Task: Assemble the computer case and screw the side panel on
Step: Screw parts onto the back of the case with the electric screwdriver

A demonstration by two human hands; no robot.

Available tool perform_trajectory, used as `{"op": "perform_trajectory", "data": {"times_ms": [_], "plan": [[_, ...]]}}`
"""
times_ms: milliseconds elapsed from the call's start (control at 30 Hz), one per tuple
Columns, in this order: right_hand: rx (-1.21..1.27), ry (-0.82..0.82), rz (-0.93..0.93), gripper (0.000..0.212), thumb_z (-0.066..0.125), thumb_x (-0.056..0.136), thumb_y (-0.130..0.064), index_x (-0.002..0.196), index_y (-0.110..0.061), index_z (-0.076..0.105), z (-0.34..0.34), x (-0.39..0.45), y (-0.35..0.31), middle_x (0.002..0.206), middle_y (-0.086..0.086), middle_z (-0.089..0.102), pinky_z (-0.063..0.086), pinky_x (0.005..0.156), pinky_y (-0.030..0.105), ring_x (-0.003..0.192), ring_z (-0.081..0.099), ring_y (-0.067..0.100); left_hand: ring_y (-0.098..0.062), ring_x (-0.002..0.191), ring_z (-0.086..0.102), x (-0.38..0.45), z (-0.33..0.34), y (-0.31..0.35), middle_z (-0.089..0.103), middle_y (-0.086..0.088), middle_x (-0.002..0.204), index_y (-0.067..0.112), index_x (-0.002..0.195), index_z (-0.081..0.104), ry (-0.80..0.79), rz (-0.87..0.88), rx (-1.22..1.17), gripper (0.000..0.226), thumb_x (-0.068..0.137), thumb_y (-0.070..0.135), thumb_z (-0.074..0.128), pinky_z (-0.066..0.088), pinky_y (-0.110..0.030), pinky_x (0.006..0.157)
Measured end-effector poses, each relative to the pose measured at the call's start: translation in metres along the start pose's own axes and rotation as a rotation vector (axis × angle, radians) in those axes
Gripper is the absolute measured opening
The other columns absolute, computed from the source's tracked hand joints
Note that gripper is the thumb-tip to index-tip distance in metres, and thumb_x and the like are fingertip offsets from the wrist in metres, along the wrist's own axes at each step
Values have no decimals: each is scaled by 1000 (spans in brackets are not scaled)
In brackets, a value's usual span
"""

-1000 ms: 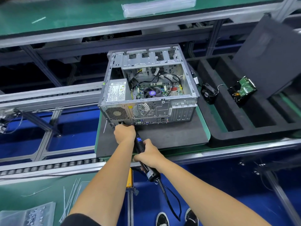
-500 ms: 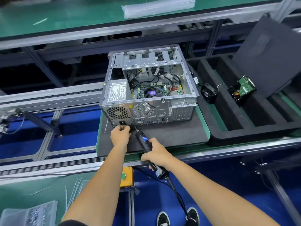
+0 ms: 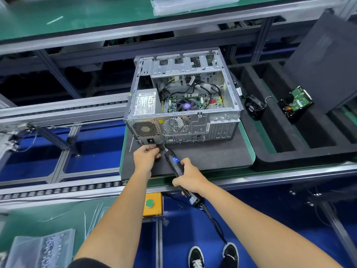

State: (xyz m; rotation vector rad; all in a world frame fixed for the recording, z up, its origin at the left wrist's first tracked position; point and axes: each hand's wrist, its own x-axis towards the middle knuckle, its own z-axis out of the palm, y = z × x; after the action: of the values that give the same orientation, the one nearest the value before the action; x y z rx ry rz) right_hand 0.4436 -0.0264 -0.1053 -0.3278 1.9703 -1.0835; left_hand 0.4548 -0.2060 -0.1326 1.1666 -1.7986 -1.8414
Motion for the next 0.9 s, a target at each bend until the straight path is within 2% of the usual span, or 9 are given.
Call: {"op": "perform_trajectory", "data": {"times_ms": [67,167,233,333,400,500,633,767,900], "plan": [[6,-11,-43,54,70,78,-12,121,-19,38,-1,-5,-5,100,11,57,56,63,39,67,58,23,-10,56,56,-3,-1,4,64,-6,70,4,87,67,5,-16,-18,10,88,-1,59,50,-20,58],[9,-34,-178,50,69,77,-10,118,-21,43,-6,-17,-27,91,9,57,52,50,31,56,57,18,-15,65,58,-14,-4,19,66,-7,74,8,81,69,10,-25,-76,21,90,-2,53,50,-25,63],[19,-40,-291,50,68,76,-8,118,-21,44,-9,-23,-54,88,10,56,50,44,28,49,56,19,-17,64,60,-20,-4,50,67,-7,71,11,76,69,-63,-39,-183,29,90,0,46,51,-28,64],[84,-28,-417,52,66,77,-3,122,-17,44,-20,-30,-100,84,14,58,52,45,33,48,59,24,-17,57,62,-23,-6,113,67,-4,67,12,79,68,-238,-82,-332,33,93,18,39,50,-28,62],[141,-16,-475,56,65,80,-1,129,-17,43,-32,-37,-130,83,15,59,53,46,34,47,59,23,-17,58,60,-25,-6,154,66,-4,67,13,78,68,-272,33,-291,33,93,15,39,50,-31,63],[175,27,-573,43,64,81,4,116,-15,47,-58,-49,-157,72,12,52,50,44,34,41,54,22,-10,54,60,-31,5,202,66,1,61,9,79,64,-256,280,-235,35,92,-7,36,52,-25,56],[182,118,-636,43,65,82,5,118,-11,48,-115,-67,-162,74,12,55,50,45,34,43,54,22,-6,52,61,-46,55,237,67,4,59,9,79,63,-337,400,-166,35,89,-14,38,51,-19,50],[235,252,-638,38,65,83,7,115,-9,51,-194,-71,-136,70,7,58,49,47,31,42,54,19,-8,53,63,-64,136,239,68,-5,70,5,86,64,-494,430,-48,26,87,-14,47,48,-18,48],[309,347,-591,31,62,82,11,102,-10,50,-277,-66,-85,74,12,56,45,40,27,39,51,21,-8,46,54,-77,237,220,61,1,56,7,67,61,-583,420,141,30,78,-19,51,43,-18,46]]}}
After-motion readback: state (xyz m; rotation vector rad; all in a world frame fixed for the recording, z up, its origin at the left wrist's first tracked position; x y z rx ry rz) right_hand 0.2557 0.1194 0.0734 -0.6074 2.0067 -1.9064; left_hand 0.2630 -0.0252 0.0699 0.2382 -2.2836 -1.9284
